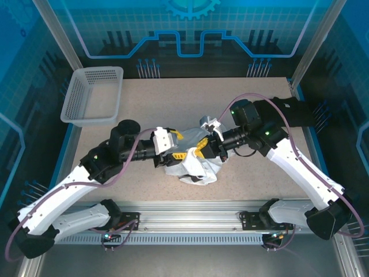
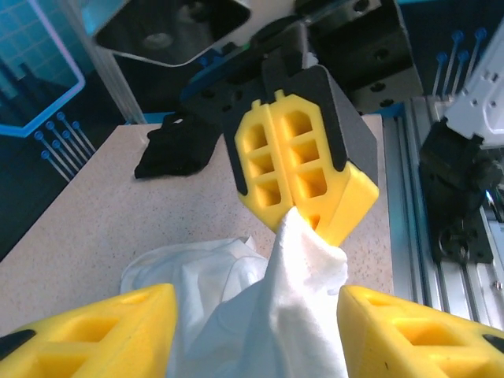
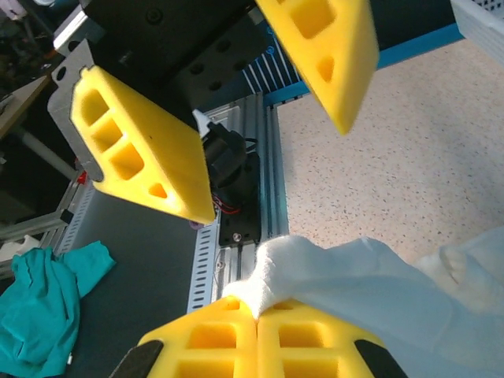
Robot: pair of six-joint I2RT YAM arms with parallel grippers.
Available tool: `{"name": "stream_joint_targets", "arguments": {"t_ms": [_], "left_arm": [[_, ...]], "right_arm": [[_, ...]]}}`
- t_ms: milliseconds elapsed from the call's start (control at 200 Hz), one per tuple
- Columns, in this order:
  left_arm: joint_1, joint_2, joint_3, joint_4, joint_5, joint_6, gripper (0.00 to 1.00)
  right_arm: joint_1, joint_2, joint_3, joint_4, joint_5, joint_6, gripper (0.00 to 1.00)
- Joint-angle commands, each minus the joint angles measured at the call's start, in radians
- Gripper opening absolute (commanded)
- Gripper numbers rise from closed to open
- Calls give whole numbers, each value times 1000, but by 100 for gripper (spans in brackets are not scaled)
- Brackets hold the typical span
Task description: Fold the inside-out t-shirt
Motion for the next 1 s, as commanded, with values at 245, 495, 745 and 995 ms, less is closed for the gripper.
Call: {"name": "stream_joint_targets", "arguments": {"t_ms": [245,495,745,995], "left_arm": [[-9,148,141,-189,223,155,41],[-7,167,155,-203,140,76,0],[12,14,-19,16,15,-124,0],[89,-121,-101,76,-95,-316,0]], "right_arm": [[-17,11,54,-58,-48,-65,2],[-33,7,58,-29,59,38,17],[-132,-130,-121,33,449,281,50],[-142,-139,-295,100,766,427,61]]}}
